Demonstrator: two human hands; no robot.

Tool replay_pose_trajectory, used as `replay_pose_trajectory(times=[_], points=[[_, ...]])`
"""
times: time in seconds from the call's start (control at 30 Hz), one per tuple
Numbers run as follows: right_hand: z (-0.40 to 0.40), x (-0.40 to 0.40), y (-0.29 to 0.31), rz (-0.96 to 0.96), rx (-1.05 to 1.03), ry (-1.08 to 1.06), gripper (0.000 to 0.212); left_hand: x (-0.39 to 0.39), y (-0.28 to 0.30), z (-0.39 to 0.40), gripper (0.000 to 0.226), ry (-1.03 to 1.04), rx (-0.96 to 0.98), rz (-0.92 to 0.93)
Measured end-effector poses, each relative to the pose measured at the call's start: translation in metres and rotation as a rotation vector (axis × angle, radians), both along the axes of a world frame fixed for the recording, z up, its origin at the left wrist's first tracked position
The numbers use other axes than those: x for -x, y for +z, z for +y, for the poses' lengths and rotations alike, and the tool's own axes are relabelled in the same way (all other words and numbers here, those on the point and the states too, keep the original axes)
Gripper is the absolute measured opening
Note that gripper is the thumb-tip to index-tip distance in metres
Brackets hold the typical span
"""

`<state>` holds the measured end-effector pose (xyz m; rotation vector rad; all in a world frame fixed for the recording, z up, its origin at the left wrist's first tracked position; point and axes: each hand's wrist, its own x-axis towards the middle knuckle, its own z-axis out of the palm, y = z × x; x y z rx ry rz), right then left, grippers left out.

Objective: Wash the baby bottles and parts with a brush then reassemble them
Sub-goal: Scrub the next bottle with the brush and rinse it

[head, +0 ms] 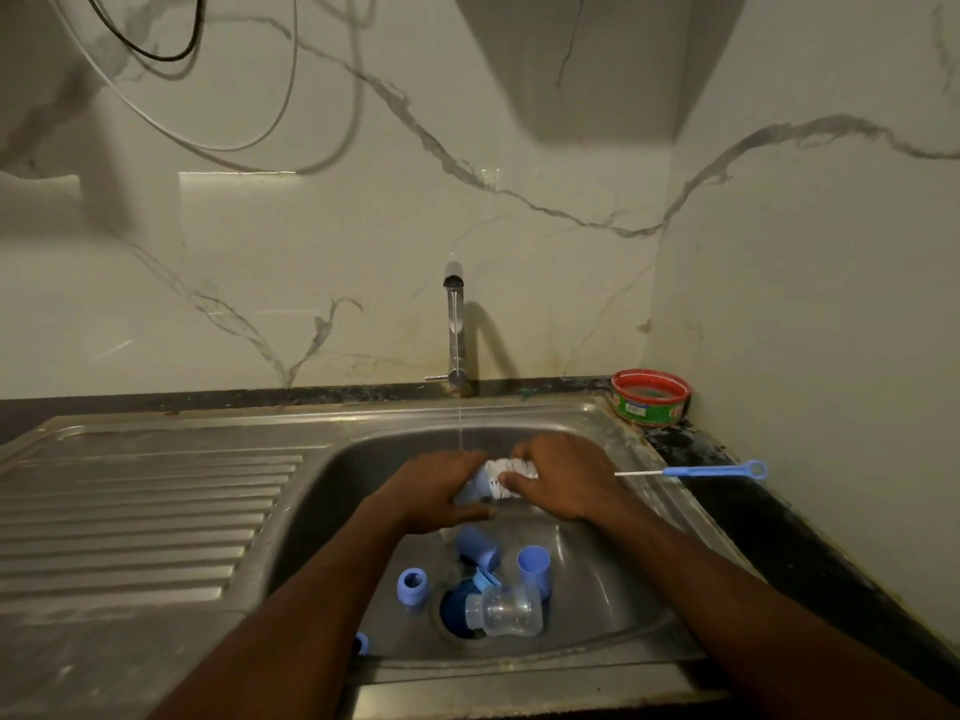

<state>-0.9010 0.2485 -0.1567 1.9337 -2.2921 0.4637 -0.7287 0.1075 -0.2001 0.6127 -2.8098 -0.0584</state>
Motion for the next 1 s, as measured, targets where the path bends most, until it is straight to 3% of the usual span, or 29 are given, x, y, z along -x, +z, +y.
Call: replay_pose_trajectory(times=[0.13, 0.27, 0.5, 0.57, 0.7, 0.8, 0.83, 0.87, 0.93, 0.97, 1.0], points=[[0.003, 0.008, 0.006, -0.049, 0.000, -0.080, 0.041, 0.000, 0.002, -0.002, 0.054, 0.100, 0.118, 0.066], [0.007, 0.018, 0.016, 0.093, 0.027, -0.083, 0.049, -0.005, 0.000, -0.004, 0.056, 0.235, 0.073, -0.010], [0.017, 0.015, 0.030, 0.320, 0.111, -0.039, 0.046, 0.004, 0.001, 0.006, 0.062, 0.277, 0.087, -0.082], [0.016, 0.017, 0.026, 0.325, 0.088, -0.043, 0.045, 0.007, 0.001, 0.009, 0.062, 0.234, 0.077, -0.096], [0.015, 0.015, 0.011, 0.232, 0.035, 0.120, 0.037, 0.012, 0.002, 0.015, 0.055, -0.057, -0.153, 0.057], [0.007, 0.007, 0.008, 0.305, 0.059, 0.032, 0.035, 0.012, 0.001, 0.013, 0.059, -0.077, -0.124, 0.043], [0.003, 0.004, 0.008, 0.212, 0.012, -0.065, 0.035, 0.012, 0.001, 0.011, 0.057, -0.067, -0.029, 0.049], [-0.002, 0.001, 0.010, -0.020, -0.061, -0.178, 0.032, 0.014, 0.002, 0.010, 0.056, -0.056, 0.117, 0.056], [-0.003, -0.007, 0.018, -0.651, -0.189, -0.281, 0.024, 0.020, 0.005, 0.009, 0.062, -0.033, 0.401, 0.128], [-0.002, -0.007, 0.021, -0.814, -0.187, -0.283, 0.022, 0.022, 0.006, 0.008, 0.065, -0.008, 0.462, 0.183], [-0.002, -0.004, 0.022, -0.774, -0.141, -0.233, 0.025, 0.025, 0.006, 0.009, 0.067, 0.017, 0.466, 0.214]])
